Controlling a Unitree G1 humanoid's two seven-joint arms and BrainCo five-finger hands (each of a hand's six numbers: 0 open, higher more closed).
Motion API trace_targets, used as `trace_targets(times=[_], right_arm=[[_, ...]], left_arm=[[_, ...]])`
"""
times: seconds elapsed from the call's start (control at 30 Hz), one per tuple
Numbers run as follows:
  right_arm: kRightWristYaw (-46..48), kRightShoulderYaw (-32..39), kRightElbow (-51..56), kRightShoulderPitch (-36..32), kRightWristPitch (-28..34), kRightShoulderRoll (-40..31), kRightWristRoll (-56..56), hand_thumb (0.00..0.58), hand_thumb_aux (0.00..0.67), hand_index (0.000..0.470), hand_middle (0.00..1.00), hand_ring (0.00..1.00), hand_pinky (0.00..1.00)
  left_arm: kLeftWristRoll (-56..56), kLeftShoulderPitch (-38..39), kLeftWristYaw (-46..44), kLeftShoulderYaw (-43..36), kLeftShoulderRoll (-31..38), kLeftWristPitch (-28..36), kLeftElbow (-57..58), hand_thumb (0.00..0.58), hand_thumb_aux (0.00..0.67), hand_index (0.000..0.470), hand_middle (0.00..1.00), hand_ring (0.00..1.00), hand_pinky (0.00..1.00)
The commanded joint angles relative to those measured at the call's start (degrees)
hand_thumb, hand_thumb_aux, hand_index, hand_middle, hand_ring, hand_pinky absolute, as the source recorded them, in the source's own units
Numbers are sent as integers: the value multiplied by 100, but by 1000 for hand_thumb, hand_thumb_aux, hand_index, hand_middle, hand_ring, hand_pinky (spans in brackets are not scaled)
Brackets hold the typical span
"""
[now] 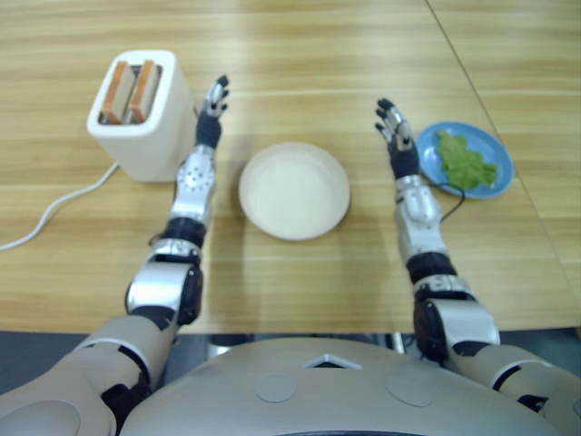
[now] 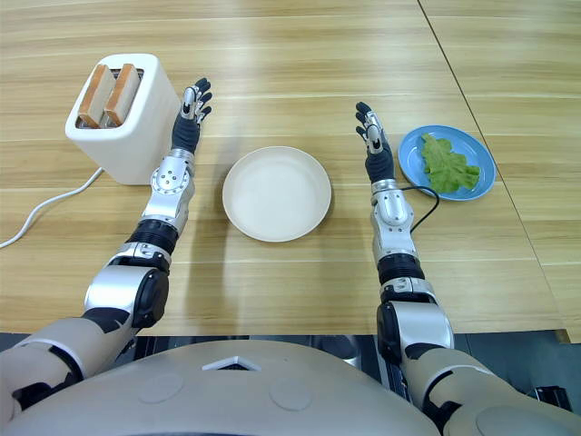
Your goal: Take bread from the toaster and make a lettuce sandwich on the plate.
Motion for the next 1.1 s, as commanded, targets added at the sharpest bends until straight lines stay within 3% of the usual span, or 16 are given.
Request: trace_targets(times=[0.03,0.33,0.43,0.6,0.73,0.87,0.97,1.1], right_arm=[[27,-52,21,37,93,-10,72,0,0,0,0,0,0],[92,-56,-8,48,153,-5,110,0,0,0,0,0,0],[97,-63,-5,63,158,-11,117,0,0,0,0,0,0],[45,-79,23,138,149,-55,66,0,0,0,0,0,0],[5,-60,46,141,136,-59,36,0,0,0,0,0,0],[-21,-43,69,136,126,-43,27,0,0,0,0,0,0],[-32,-31,56,149,120,-33,21,0,0,0,0,0,0],[-45,-42,-1,189,121,-45,24,0,0,0,0,0,0]], left_arm=[[12,-34,157,55,27,17,39,0,0,0,0,0,0],[-148,-77,-10,103,9,8,132,0,0,0,0,0,0],[200,90,105,-153,66,48,-344,0,0,0,0,0,0],[267,1015,-239,-201,418,804,-4703,0,0,0,0,0,0],[958,1247,-160,434,1257,1730,-6280,0,0,0,0,0,0],[2462,1191,513,872,2230,2776,-5815,0,0,0,0,0,0],[3583,1131,939,528,2820,3535,-4665,0,0,0,0,0,0],[4076,998,1136,62,2994,4037,-3558,0,0,0,0,0,0]])
